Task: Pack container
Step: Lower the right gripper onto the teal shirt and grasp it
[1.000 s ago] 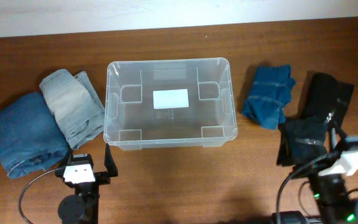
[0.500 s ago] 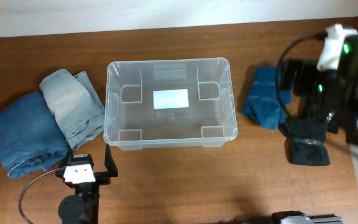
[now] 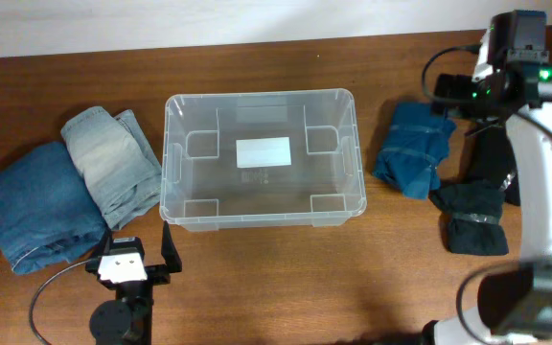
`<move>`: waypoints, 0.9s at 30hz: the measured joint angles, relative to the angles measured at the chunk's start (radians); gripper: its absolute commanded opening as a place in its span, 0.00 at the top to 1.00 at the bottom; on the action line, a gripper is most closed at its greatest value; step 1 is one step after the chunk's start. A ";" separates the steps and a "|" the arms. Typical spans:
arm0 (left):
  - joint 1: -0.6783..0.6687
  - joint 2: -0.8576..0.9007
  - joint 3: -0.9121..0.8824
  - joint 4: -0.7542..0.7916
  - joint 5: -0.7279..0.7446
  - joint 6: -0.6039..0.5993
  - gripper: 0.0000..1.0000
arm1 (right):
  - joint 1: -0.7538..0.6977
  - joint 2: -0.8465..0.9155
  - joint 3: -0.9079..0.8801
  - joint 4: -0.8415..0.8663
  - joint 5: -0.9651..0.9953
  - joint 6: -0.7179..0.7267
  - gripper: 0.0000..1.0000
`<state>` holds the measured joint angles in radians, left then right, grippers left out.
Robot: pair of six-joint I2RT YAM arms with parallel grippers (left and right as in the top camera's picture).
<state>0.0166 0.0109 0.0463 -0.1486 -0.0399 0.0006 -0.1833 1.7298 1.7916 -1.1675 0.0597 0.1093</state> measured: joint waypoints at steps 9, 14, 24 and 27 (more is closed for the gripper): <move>0.000 0.000 0.000 0.000 0.000 0.000 0.01 | -0.213 0.161 0.000 0.003 -0.268 -0.089 0.01; 0.000 0.000 0.000 0.000 0.000 0.000 0.01 | -0.227 0.191 -0.012 0.004 -0.321 -0.161 0.01; 0.000 0.000 0.000 0.000 0.000 0.000 0.01 | -0.227 0.274 -0.033 0.028 -0.378 -0.214 0.02; 0.000 0.000 0.000 0.000 0.000 0.000 0.01 | -0.227 0.296 -0.059 0.055 -0.408 -0.230 0.02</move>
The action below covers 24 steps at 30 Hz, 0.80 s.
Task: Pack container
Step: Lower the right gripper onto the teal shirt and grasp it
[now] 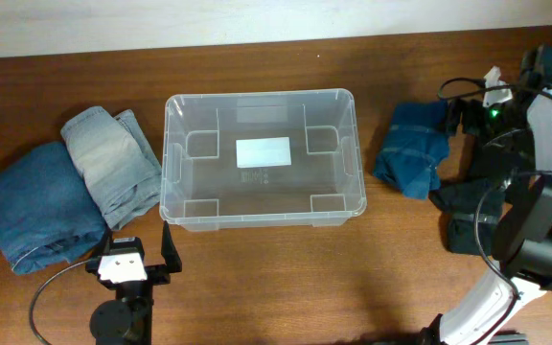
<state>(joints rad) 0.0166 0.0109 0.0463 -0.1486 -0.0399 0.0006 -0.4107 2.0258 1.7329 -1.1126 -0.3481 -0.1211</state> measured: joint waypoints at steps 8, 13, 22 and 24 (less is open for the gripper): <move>0.000 0.000 0.000 0.000 0.000 0.000 0.01 | 0.003 0.032 -0.154 0.175 -0.024 -0.014 0.02; 0.000 0.000 0.000 0.000 0.000 0.000 0.01 | 0.006 0.036 -0.269 0.299 -0.036 -0.014 0.01; 0.000 0.000 0.000 0.000 0.000 0.000 0.01 | 0.005 0.034 -0.323 0.380 -0.117 -0.016 0.18; 0.000 0.000 0.000 0.000 0.000 0.000 0.01 | 0.005 0.034 -0.327 0.381 -0.134 -0.016 0.26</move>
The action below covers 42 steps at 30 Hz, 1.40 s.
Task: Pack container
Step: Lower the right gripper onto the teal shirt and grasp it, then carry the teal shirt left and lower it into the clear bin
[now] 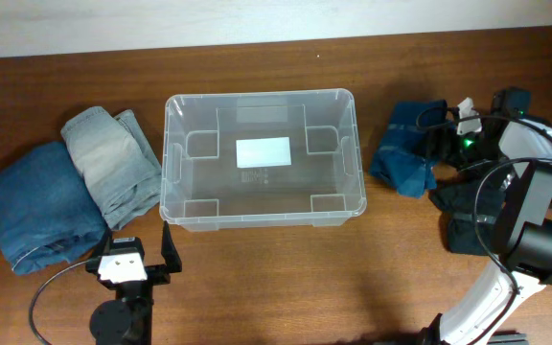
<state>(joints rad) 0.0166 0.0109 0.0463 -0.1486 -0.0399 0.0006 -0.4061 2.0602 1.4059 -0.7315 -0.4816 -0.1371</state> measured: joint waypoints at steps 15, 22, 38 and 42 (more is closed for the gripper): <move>0.000 0.000 0.000 0.000 0.000 0.000 0.01 | 0.003 0.000 0.000 -0.002 -0.051 0.004 0.66; 0.000 0.000 0.000 0.000 0.000 0.000 0.01 | 0.003 -0.002 0.000 -0.004 -0.064 0.003 0.91; 0.000 0.000 0.000 0.000 0.000 0.000 0.01 | 0.004 -0.159 0.211 -0.283 0.002 0.002 0.96; 0.000 0.000 0.000 0.000 0.000 0.000 0.01 | 0.020 -0.337 0.267 -0.341 -0.018 0.002 0.96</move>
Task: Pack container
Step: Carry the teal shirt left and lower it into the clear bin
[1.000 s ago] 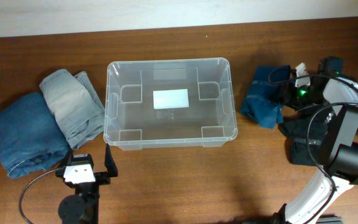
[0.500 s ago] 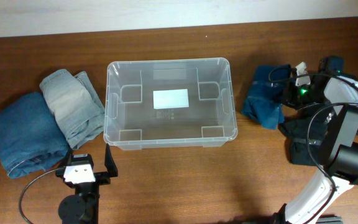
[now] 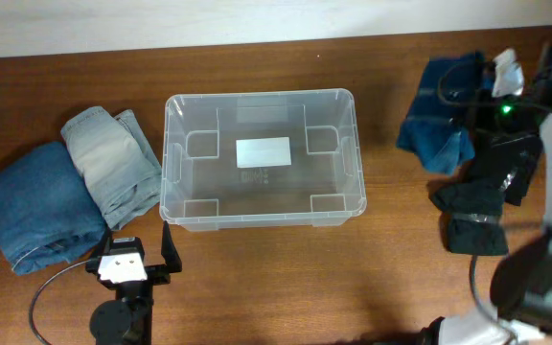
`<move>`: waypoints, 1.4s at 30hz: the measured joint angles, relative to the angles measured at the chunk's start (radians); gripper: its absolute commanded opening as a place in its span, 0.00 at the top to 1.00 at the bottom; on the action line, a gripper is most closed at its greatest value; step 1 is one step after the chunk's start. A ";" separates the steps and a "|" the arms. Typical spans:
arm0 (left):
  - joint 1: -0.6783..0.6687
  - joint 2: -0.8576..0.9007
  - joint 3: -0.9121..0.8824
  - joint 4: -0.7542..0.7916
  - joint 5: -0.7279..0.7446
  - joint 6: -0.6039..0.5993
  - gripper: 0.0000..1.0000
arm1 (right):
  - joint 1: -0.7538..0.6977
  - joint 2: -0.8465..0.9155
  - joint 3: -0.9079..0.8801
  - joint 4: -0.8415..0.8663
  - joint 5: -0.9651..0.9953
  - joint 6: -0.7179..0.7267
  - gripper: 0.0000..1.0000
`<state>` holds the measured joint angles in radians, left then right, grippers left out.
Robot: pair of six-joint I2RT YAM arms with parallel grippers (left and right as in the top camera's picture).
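A clear plastic container [image 3: 262, 158] stands open in the middle of the table with nothing in it. To its right, a dark blue garment [image 3: 437, 120] hangs bunched, raised toward the far right corner. My right gripper [image 3: 472, 94] is shut on its upper right part. My left gripper [image 3: 166, 251] rests near the front edge, in front of the container's left corner; the overhead view does not show how its jaws stand.
Folded blue jeans [image 3: 36, 206] and a light-wash pair [image 3: 113, 163] lie left of the container. Black clothes [image 3: 477, 216] are piled at the right, under my right arm. A cable loops at the front left.
My right gripper was low at the blue garment's right edge. Now it is higher and farther back-right, and the garment has come up with it, away from the container.
The blue garment lay flat to the right of the container with my right arm high beyond it. Then the gripper was down at the garment's right edge, then bunching the cloth. Now the garment hangs from it. The left arm has stayed put.
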<state>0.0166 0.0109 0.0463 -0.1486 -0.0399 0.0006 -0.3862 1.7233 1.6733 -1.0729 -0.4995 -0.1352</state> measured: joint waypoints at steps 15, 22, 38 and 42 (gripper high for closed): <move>0.000 0.000 0.000 0.000 0.000 0.000 0.01 | 0.525 -0.225 0.006 0.030 -0.060 0.110 0.96; 0.000 0.000 0.000 0.000 0.000 0.000 0.01 | 0.707 -0.124 0.006 0.172 -0.060 0.226 0.96; 0.000 0.000 0.000 0.000 0.000 0.000 0.01 | 0.975 0.194 0.006 0.414 0.007 0.502 0.96; 0.000 0.000 0.000 0.000 0.000 0.000 0.01 | 0.997 0.226 0.006 0.415 0.056 0.531 0.96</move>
<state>0.0166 0.0109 0.0463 -0.1486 -0.0399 0.0006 0.6109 1.9495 1.6794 -0.6575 -0.4431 0.3954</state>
